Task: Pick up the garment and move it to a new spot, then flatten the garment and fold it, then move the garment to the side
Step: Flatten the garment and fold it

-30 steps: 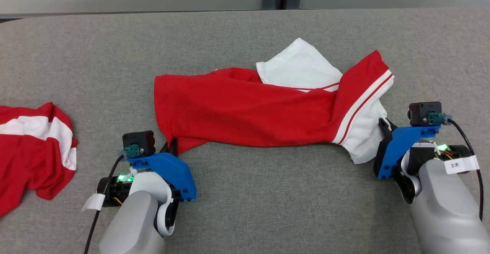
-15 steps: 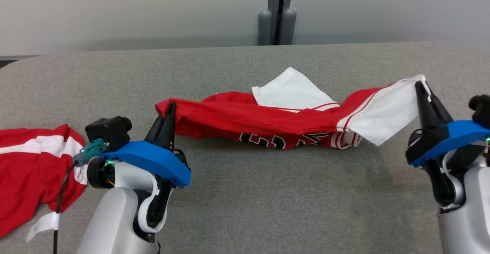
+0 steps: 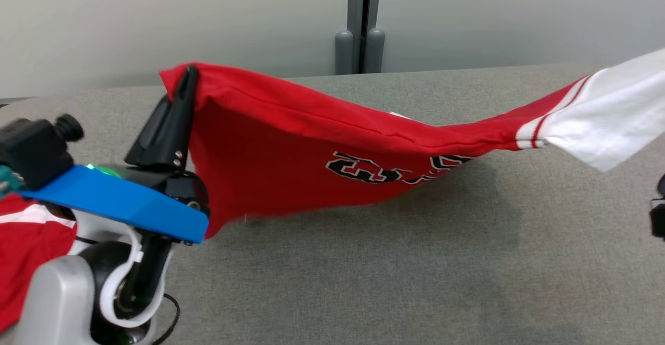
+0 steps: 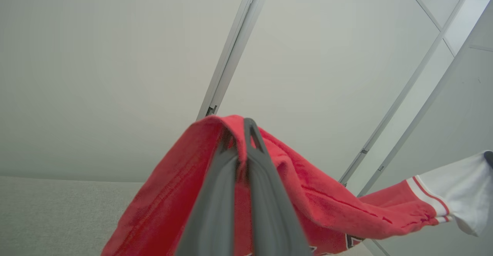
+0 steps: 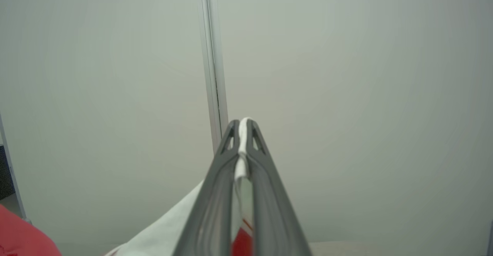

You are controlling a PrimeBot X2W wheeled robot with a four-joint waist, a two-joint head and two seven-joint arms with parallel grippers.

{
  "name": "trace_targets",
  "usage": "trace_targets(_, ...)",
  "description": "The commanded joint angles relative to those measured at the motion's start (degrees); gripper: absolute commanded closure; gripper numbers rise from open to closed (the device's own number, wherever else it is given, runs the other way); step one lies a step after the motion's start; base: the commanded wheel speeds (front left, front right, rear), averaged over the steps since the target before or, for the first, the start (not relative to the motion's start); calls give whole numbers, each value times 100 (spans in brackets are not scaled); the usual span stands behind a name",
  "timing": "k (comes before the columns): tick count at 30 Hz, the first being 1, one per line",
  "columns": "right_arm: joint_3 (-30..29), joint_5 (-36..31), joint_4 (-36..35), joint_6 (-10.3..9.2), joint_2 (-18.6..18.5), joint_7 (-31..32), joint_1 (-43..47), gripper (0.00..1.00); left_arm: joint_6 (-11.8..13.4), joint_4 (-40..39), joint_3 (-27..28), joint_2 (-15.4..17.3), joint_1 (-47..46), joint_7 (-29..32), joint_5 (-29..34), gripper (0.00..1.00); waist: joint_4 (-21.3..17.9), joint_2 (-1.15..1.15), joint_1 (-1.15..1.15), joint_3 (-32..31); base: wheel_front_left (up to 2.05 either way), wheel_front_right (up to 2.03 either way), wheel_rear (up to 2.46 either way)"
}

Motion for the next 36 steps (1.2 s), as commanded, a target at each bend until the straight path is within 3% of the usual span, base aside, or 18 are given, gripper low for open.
trace_targets(1,-5,-38,-288,3,-3,73,-199,100,53,-223,42,69,-169,159,-67,100,-16,0,0,56,0,0,0)
trace_targets(7,-103,85,-552,3,-381,552,-907,100,152,-468,81,263,-589,670,-205,100,-45,0,0,395,0,0,0)
trace_targets(10,10,199,-70,3,-638,808,-1408,100,168,-205,87,331,-894,874,-274,100,-74,0,0,691,0,0,0)
trace_targets(14,443,238,1073,3,-1028,907,-2242,100,95,436,116,476,-1533,997,-201,100,-137,0,0,1199,0,0,0)
trace_targets(19,1265,140,2818,3,-1379,211,-3652,100,-61,1585,218,675,-2613,720,113,100,-257,0,0,1712,0,0,0)
trace_targets(23,1763,126,3817,3,-1254,-646,-4969,100,-187,2355,324,637,-3585,196,292,100,-376,0,0,1989,0,0,0)
trace_targets(25,1843,69,3993,3,-1237,-893,-5272,100,-218,2495,358,646,-3816,45,349,100,-396,0,0,2044,0,0,0)
trace_targets(31,1933,-243,4766,2,-1180,-2519,-6738,100,-445,3300,334,713,-4994,-1040,802,100,-507,0,0,2168,0,0,0)
trace_targets(36,2016,-23,5252,3,-1230,-2530,-6370,100,-658,3732,97,829,-4889,-1264,949,100,-575,0,0,2293,0,0,0)
